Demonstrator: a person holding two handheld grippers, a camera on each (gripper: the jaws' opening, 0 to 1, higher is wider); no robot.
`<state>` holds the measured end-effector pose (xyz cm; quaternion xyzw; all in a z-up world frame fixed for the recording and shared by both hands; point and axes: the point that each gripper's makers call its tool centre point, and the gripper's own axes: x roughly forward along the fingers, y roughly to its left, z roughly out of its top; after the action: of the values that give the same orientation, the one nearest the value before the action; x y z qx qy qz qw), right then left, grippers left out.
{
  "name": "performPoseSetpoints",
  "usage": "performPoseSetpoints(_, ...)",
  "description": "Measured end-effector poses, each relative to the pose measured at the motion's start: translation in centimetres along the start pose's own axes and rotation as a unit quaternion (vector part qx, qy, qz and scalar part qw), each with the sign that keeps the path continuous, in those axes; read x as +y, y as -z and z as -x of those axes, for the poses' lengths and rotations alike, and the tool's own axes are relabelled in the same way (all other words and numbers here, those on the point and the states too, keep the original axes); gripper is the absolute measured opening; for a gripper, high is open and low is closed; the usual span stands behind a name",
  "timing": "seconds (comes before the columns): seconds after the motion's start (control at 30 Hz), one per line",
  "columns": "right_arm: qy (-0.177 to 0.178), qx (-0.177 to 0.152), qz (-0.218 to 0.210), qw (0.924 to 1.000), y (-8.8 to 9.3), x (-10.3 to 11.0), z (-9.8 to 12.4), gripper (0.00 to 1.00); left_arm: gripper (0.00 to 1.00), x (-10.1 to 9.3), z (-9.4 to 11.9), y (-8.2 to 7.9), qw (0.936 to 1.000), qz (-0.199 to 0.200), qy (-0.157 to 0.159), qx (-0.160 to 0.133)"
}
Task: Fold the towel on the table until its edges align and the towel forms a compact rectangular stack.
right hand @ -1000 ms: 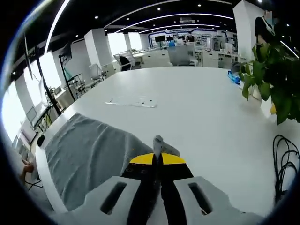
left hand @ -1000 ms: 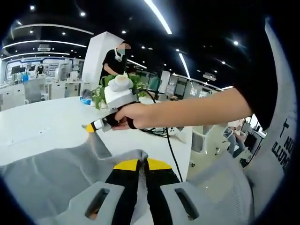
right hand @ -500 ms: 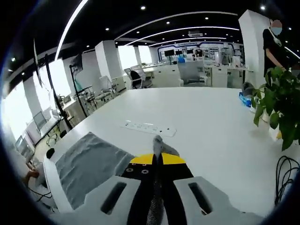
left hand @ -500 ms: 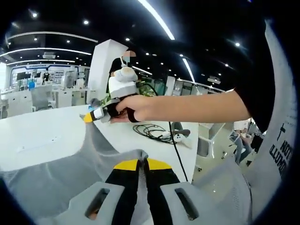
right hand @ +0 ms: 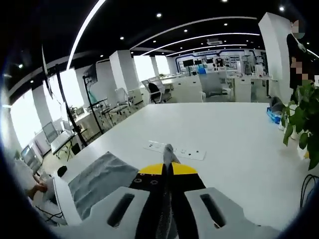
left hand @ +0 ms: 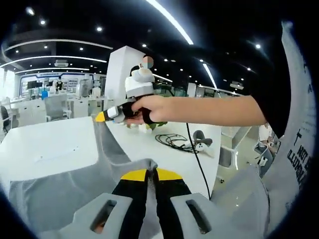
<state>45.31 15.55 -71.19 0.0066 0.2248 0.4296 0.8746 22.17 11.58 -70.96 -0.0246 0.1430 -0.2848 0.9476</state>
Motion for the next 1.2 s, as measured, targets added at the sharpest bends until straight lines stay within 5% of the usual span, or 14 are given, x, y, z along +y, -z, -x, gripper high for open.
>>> performPoseSetpoints(0.53,-0.015,-0.001,0.017,0.9997,-1.0,2.0,-0.2,0.01,0.05,2.1,1.6,-0.4,0.9994,-0.001,-0.034,-0.001)
performPoseSetpoints(1.2,-0.035,0.0,0.014,0.9993,-0.9,4.3,-1.4,0.01,0.05,2.3,3.5,0.2,0.9983,0.0,-0.058,0.006)
